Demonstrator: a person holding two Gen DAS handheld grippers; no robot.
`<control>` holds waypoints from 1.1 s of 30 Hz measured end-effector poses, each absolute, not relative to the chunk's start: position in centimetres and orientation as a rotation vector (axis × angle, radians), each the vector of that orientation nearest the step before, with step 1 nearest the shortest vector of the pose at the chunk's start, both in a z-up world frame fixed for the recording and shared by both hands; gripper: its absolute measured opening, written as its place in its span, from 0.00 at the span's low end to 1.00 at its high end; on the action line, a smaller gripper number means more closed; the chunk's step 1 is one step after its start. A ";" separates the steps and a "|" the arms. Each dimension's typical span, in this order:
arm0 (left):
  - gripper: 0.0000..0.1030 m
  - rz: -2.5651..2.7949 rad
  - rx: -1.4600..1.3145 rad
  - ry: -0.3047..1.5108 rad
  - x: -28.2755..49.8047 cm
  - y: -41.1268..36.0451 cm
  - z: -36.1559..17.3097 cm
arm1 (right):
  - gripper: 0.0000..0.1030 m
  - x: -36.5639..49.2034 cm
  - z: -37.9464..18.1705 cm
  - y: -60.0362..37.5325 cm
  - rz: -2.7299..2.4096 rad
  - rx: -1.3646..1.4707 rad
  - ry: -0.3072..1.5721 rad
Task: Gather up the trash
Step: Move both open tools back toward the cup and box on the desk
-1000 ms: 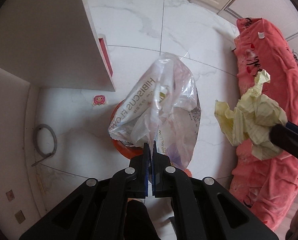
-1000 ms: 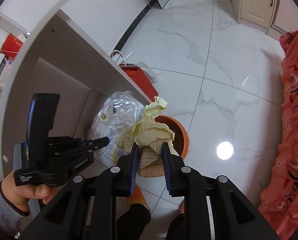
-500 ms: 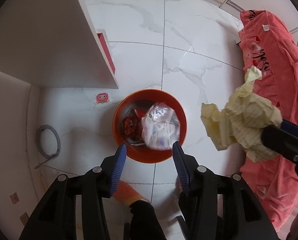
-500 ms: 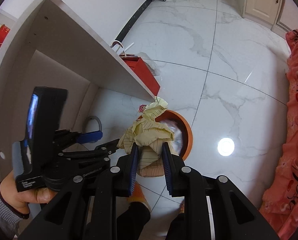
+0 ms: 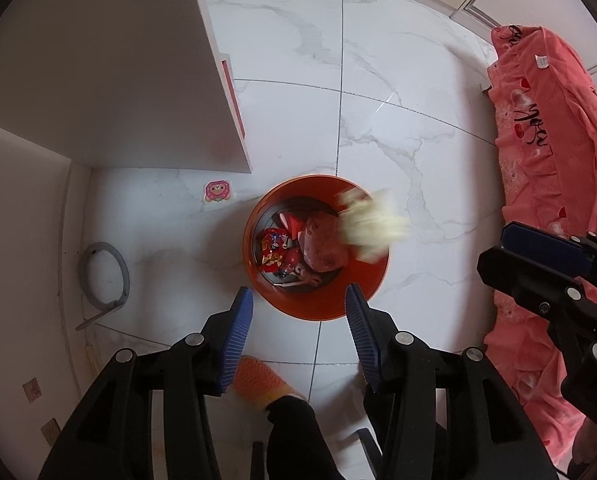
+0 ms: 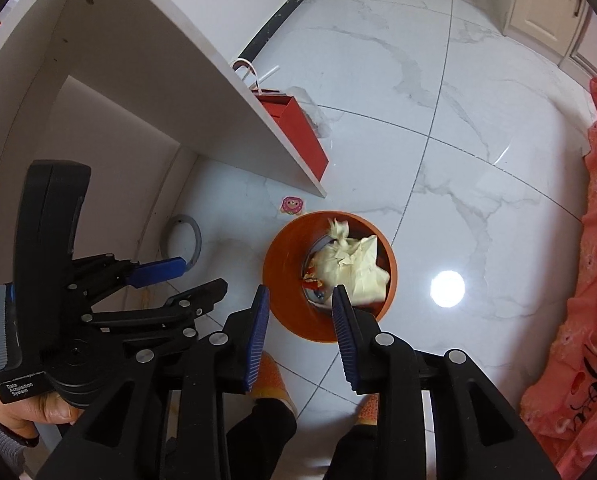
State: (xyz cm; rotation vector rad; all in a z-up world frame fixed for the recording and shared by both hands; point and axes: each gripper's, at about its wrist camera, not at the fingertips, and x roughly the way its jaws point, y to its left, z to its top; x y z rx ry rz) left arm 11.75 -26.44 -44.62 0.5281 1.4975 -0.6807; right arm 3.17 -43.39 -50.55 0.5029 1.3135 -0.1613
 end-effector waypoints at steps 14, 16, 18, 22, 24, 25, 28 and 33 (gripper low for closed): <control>0.48 -0.736 0.516 1.420 9.4 -26.6 -37.6 | 0.38 1.3 -42.9 -43.0 -0.168 0.473 1.231; 0.48 -0.745 0.505 1.397 8.8 -26.4 -35.6 | 0.38 0.7 -41.1 -42.9 -0.164 0.474 1.216; 0.48 -0.751 0.496 1.381 8.3 -26.3 -34.1 | 0.38 0.0 -39.0 -42.7 -0.156 0.465 1.194; 0.48 -0.753 0.492 1.327 7.1 -25.8 -30.2 | 0.44 -1.1 -34.8 -42.3 -0.135 0.450 1.150; 0.48 -0.750 0.479 1.295 6.5 -25.3 -28.2 | 0.44 -1.6 -32.6 -41.9 -0.117 0.439 1.123; 0.48 -0.745 0.470 1.276 6.4 -24.9 -27.1 | 0.44 -1.7 -31.4 -41.7 -0.109 0.430 1.111; 0.48 -0.723 0.439 1.225 5.9 -23.7 -23.9 | 0.44 -2.3 -28.0 -40.7 -0.076 0.405 1.065; 0.49 -0.658 0.400 1.142 5.5 -20.9 -19.2 | 0.47 -2.5 -23.5 -38.8 -0.016 0.349 1.005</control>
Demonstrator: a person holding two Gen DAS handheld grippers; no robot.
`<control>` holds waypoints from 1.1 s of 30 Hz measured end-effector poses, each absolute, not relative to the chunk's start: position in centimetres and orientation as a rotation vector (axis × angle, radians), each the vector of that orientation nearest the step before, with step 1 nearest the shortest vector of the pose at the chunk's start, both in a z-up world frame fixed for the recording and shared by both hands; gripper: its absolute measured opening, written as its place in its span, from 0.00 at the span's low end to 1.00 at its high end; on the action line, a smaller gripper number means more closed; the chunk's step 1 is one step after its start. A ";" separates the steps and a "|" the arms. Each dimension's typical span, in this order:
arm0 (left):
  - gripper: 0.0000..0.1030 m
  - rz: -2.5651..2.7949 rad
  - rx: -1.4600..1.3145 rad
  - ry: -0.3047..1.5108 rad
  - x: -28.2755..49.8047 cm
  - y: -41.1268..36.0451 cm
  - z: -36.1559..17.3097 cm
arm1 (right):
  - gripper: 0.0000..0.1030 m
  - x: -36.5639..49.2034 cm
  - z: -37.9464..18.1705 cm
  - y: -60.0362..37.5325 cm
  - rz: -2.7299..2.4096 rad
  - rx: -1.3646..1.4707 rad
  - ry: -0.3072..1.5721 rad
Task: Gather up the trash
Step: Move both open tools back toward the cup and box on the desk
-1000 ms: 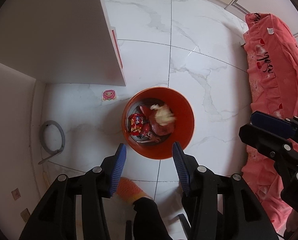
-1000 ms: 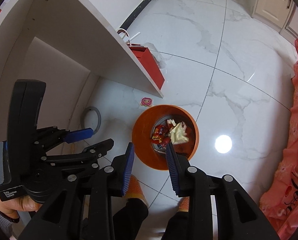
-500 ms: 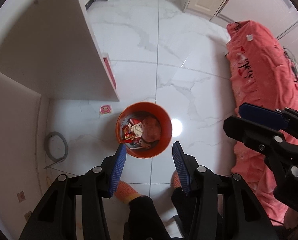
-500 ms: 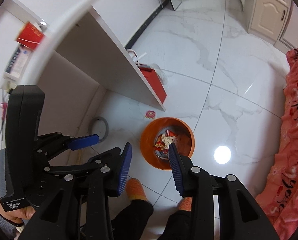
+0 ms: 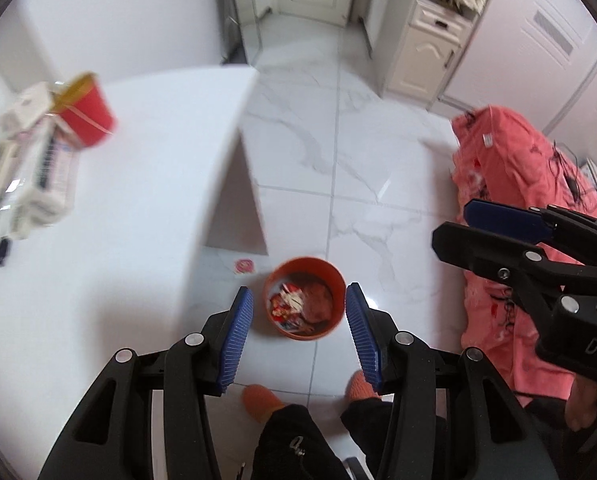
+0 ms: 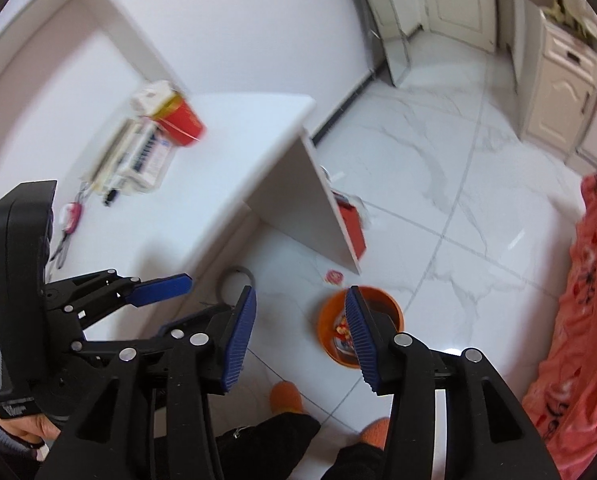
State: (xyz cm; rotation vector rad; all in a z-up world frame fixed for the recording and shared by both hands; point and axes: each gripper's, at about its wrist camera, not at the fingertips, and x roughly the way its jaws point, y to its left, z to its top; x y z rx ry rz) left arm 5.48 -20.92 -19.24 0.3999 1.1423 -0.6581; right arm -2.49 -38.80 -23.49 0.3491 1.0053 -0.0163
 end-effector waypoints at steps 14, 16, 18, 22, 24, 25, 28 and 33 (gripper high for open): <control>0.62 -0.458 0.309 1.001 5.7 -14.4 -12.9 | 0.53 -0.8 -16.7 -32.6 0.150 0.244 0.895; 0.62 -0.440 0.294 1.006 6.4 -13.5 -12.6 | 0.53 0.0 -16.4 -31.8 0.169 0.237 0.896; 0.62 -0.427 0.281 1.012 6.7 -12.6 -12.2 | 0.53 0.9 -16.1 -31.0 0.186 0.232 0.898; 0.62 -0.409 0.275 1.024 7.7 -11.6 -12.3 | 0.53 2.8 -16.5 -29.6 0.210 0.216 0.911; 0.62 -0.400 0.271 1.032 8.3 -11.2 -12.5 | 0.53 3.9 -16.6 -28.9 0.220 0.209 0.915; 0.62 -0.397 0.268 1.037 8.6 -11.0 -12.6 | 0.53 4.6 -16.6 -28.6 0.225 0.205 0.917; 0.62 -0.385 0.264 1.048 10.0 -10.3 -12.9 | 0.53 6.7 -16.7 -27.7 0.234 0.191 0.919; 0.62 -0.369 0.247 1.060 12.4 -9.5 -13.2 | 0.53 10.2 -17.0 -26.6 0.243 0.169 0.924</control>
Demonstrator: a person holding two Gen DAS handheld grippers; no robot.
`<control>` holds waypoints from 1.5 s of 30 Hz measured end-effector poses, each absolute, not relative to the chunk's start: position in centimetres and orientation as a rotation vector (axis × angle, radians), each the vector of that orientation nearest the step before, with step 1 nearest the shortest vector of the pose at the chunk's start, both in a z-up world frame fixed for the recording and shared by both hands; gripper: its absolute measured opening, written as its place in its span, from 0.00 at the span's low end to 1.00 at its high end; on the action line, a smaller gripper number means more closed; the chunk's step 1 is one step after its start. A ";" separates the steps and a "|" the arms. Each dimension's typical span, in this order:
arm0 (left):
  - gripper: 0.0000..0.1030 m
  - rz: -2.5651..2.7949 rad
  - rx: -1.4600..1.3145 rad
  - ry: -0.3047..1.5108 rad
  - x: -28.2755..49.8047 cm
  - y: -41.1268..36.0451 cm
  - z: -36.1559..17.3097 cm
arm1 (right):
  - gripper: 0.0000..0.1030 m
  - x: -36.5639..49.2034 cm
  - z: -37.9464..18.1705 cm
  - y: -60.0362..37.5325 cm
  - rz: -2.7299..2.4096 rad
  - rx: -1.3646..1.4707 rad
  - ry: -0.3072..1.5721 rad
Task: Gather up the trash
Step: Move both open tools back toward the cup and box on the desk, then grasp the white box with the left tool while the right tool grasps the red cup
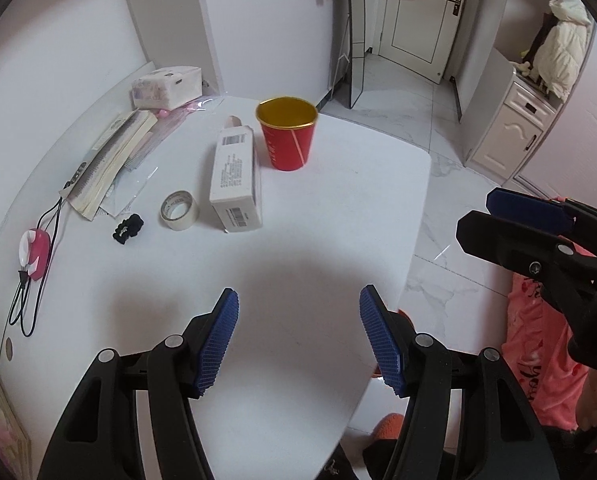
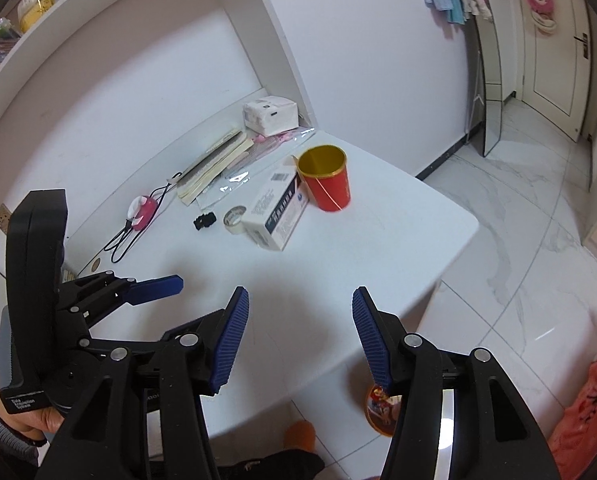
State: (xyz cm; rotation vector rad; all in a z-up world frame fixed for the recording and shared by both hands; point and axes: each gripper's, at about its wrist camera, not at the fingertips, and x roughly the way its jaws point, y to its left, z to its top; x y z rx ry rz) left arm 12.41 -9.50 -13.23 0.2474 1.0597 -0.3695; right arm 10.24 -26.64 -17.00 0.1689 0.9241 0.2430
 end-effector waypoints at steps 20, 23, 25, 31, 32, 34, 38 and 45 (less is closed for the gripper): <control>0.62 -0.373 0.237 1.142 22.8 -8.3 -17.9 | 0.71 24.3 -22.1 -24.1 0.210 0.054 0.971; 0.62 -0.387 0.245 1.151 23.5 -8.6 -18.6 | 0.72 26.0 -23.4 -24.2 0.206 0.023 0.992; 0.62 -0.399 0.244 1.153 23.8 -8.8 -18.9 | 0.72 26.9 -24.2 -24.3 0.206 0.014 1.004; 0.62 -0.423 0.231 1.163 25.0 -9.1 -19.6 | 0.72 29.5 -26.1 -24.1 0.210 -0.021 1.023; 0.62 -0.424 0.228 1.163 25.2 -9.1 -19.6 | 0.72 29.8 -26.4 -24.0 0.213 -0.023 1.026; 0.62 -0.423 0.227 1.164 25.6 -9.0 -19.8 | 0.72 30.6 -26.7 -23.9 0.215 -0.019 1.024; 0.62 -0.423 0.216 1.165 26.3 -8.8 -20.1 | 0.72 31.7 -27.2 -23.5 0.219 -0.021 1.013; 0.42 -0.435 0.161 1.163 27.2 -8.6 -20.4 | 0.42 31.5 -27.3 -23.6 0.231 -0.007 0.989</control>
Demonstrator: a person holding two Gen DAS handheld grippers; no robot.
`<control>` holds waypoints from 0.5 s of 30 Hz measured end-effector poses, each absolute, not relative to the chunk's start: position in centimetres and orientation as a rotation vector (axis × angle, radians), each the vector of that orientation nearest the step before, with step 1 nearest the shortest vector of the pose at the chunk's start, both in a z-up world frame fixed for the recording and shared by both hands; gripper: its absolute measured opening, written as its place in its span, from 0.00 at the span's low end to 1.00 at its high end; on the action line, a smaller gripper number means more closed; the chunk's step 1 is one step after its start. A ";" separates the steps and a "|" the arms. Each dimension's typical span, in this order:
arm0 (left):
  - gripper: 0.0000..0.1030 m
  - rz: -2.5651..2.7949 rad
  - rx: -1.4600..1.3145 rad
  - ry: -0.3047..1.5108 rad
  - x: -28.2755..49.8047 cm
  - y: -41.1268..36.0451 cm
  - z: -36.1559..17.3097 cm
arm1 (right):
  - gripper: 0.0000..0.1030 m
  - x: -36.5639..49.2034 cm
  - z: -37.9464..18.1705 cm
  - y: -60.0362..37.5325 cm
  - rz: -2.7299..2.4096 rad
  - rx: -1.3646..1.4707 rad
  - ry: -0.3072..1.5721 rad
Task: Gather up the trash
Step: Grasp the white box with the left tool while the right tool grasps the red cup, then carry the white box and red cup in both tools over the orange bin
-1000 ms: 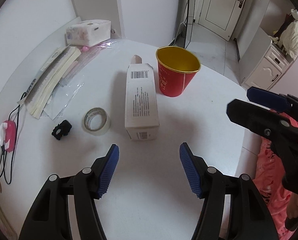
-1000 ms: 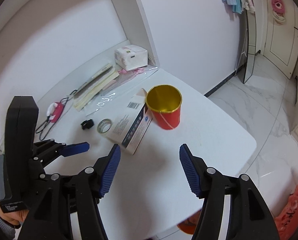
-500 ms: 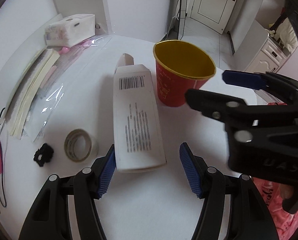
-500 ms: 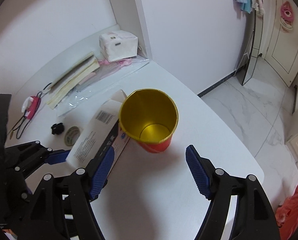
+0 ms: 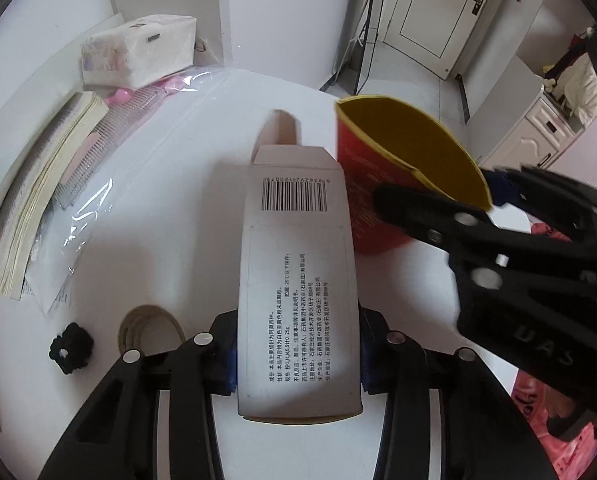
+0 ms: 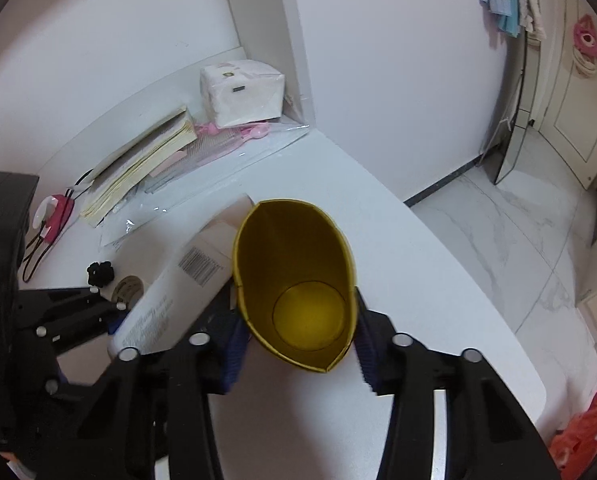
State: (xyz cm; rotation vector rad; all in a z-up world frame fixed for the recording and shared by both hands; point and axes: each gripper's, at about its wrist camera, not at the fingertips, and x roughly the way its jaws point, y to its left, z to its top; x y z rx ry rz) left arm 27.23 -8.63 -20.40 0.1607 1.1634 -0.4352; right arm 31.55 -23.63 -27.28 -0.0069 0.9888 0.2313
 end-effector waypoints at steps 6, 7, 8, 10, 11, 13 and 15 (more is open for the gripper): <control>0.42 -0.439 0.168 1.136 26.1 -8.6 -19.2 | 0.40 29.6 -26.4 -24.8 0.222 0.037 0.975; 0.42 -0.443 0.167 1.132 25.8 -8.6 -18.9 | 0.40 29.1 -26.2 -25.0 0.222 0.042 0.973; 0.42 -0.442 0.168 1.127 25.7 -8.6 -18.7 | 0.40 28.6 -25.9 -25.2 0.222 0.051 0.972; 0.42 -0.442 0.166 1.119 25.1 -8.6 -18.1 | 0.40 27.3 -25.3 -25.7 0.218 0.065 0.964; 0.42 -0.444 0.165 1.115 24.7 -8.6 -17.7 | 0.40 26.7 -25.0 -25.8 0.216 0.071 0.959; 0.42 -0.445 0.175 1.100 23.7 -8.8 -16.9 | 0.40 25.2 -24.2 -26.3 0.217 0.090 0.950; 0.42 -0.455 0.176 1.095 23.1 -9.1 -16.4 | 0.40 23.4 -23.3 -26.9 0.213 0.100 0.939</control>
